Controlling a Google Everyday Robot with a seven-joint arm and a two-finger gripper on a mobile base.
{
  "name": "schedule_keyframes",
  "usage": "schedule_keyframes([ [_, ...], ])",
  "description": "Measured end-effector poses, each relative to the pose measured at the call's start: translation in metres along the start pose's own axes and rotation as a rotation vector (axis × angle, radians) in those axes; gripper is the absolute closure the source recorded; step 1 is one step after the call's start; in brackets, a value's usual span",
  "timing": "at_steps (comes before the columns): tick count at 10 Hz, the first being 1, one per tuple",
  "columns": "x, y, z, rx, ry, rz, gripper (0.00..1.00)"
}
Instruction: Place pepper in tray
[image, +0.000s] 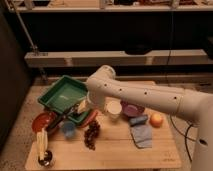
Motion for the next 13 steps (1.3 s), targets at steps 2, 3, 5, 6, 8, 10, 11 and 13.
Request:
schedule_keyframes([
  [2,0.000,0.002,0.003,-0.019,-0.013,0.045,0.20],
  [3,-0.001,0.003,0.006,-0.023,-0.024,0.058,0.20],
  [5,-0.003,0.010,0.014,-0.017,-0.053,0.089,0.27],
  [6,-0.004,0.020,0.020,0.002,-0.068,0.122,0.39],
  [8,-0.003,0.033,0.027,0.033,-0.076,0.154,0.48],
  [10,-0.003,0.035,0.037,0.054,-0.089,0.158,0.48],
  [11,-0.003,0.037,0.039,0.056,-0.093,0.161,0.48],
  [13,-0.002,0.045,0.054,0.052,-0.107,0.167,0.48],
])
